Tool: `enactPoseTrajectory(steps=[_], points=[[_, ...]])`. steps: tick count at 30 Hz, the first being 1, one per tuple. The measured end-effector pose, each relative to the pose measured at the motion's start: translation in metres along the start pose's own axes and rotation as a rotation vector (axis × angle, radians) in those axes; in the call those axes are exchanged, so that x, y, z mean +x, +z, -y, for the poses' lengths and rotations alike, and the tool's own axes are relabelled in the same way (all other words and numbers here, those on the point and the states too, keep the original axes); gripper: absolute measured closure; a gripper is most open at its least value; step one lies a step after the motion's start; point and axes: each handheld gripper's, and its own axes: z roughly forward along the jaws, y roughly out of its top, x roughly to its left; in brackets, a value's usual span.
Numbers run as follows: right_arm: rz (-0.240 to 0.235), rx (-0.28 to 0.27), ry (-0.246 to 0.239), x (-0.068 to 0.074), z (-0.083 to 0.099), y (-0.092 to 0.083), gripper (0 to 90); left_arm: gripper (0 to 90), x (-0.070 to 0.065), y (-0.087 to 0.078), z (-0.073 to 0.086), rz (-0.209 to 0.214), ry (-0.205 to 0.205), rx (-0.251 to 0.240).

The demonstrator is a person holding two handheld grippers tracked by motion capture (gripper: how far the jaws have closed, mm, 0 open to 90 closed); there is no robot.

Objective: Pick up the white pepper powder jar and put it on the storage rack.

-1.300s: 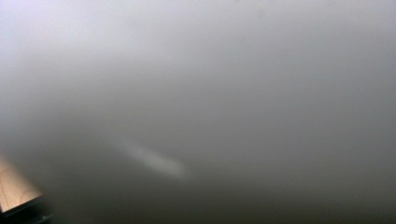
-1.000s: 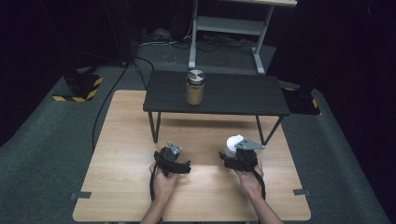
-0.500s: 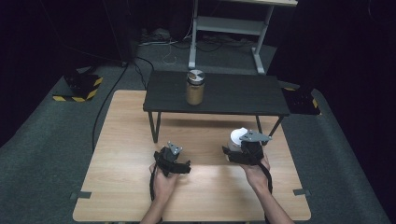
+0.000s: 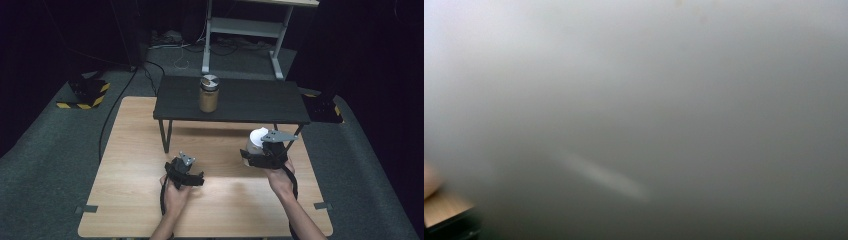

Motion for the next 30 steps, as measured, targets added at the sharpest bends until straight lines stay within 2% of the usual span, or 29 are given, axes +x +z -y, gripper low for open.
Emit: enactPoseTrajectory(steps=[16,30], points=[[-0.039,-0.036,-0.026,-0.014,-0.050,-0.028,30.3,1.7,0.000,0.000,0.000,-0.001,0.001,0.001],[-0.034,-0.062,-0.019,-0.024,-0.078,-0.034,30.4,1.7,0.000,0.000,0.000,-0.001,0.000,-0.001]])
